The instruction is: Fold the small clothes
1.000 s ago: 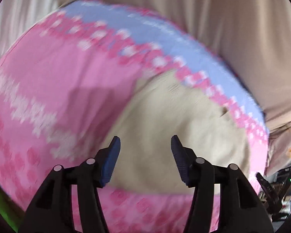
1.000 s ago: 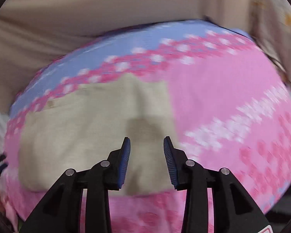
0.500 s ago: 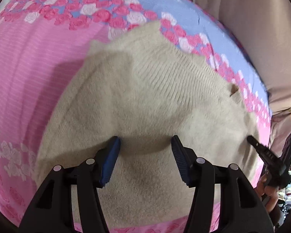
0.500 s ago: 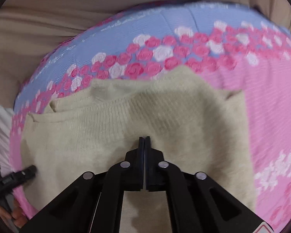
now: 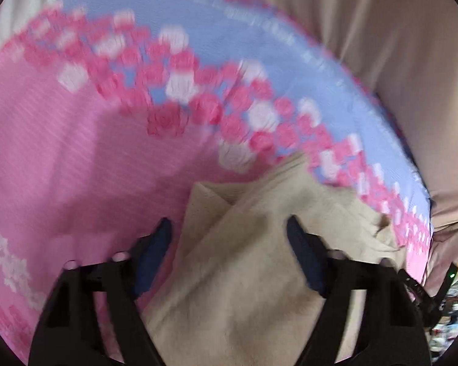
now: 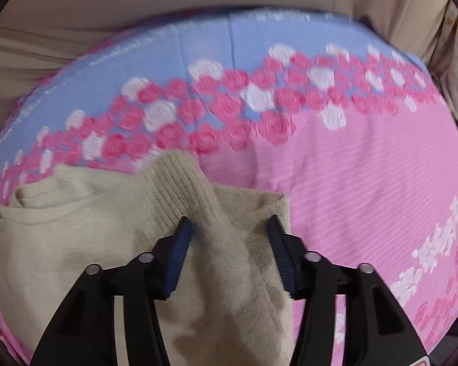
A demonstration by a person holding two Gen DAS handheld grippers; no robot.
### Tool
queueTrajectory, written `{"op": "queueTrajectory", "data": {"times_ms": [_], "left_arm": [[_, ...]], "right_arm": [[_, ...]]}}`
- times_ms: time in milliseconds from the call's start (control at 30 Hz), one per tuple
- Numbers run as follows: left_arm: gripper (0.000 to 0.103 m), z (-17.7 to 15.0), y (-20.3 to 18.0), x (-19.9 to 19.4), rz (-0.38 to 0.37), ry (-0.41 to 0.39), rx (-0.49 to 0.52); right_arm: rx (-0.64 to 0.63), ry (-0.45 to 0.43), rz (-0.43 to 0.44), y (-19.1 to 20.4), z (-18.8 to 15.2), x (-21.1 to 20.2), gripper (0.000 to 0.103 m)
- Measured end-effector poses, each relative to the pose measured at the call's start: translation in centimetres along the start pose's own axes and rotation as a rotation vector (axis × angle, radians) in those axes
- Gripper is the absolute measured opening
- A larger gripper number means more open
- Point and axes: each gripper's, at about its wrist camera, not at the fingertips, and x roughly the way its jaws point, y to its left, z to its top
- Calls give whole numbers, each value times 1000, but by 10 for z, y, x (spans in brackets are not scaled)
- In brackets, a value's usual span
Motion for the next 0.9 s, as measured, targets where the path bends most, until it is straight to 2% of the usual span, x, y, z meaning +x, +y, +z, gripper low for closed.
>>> {"op": "queueTrajectory", "data": {"times_ms": [33, 67, 100, 133, 200, 233, 300, 333, 367, 433, 500, 567, 633, 733, 767, 800, 833, 900], "left_arm": [[42, 2, 1, 3, -5, 14, -6], [28, 3, 1, 0, -24, -2, -7], [22, 5, -2, -9, -61, -33, 1], [21, 7, -4, -14, -67, -51, 7], [21, 11, -4, -17, -56, -73, 3], [22, 15, -2, -8, -29, -55, -5], [30, 19, 1, 11, 20, -32, -17], [33, 20, 2, 11, 24, -49, -11], [37, 21, -1, 10, 47, -55, 7], [37, 19, -8, -1, 86, -61, 43], [36, 13, -13, -24, 40, -116, 62], [37, 5, -21, -39, 20, -161, 83], [39, 2, -30, -31, 23, -146, 111], [39, 3, -42, 8, 122, -82, 169], [39, 5, -43, 20, 161, -76, 182], [41, 8, -48, 24, 176, -103, 194], [45, 12, -50, 25, 190, -99, 201], [46, 19, -49, 25, 181, -64, 177]], "right_arm": [[10, -27, 18, 2, 1, -7, 8], [6, -79, 32, 5, 2, -21, 7], [7, -123, 43, 6, 4, -34, 7], [27, -169, 53, 5, 8, -48, 7], [75, -195, 58, -1, 17, -53, 7], [81, -174, 52, -2, 20, -43, 7], [49, -45, -24, -2, 25, 1, 11], [36, 11, -58, -2, 22, 16, 13], [36, -28, -58, -1, 19, 10, 13], [32, -126, -63, 9, 13, -21, 14], [17, -189, -19, 19, 4, -47, 14], [-15, -175, 66, 36, -6, -55, 14], [-64, -117, 106, 56, -11, -41, 14], [-83, 5, 82, 74, -11, 7, 14], [-83, 6, 77, 76, -9, 18, 14], [-85, -26, 70, 78, -6, 16, 13], [-85, -17, 47, 81, 0, 15, 12], [-72, -37, 50, 85, 7, -3, 13]]}}
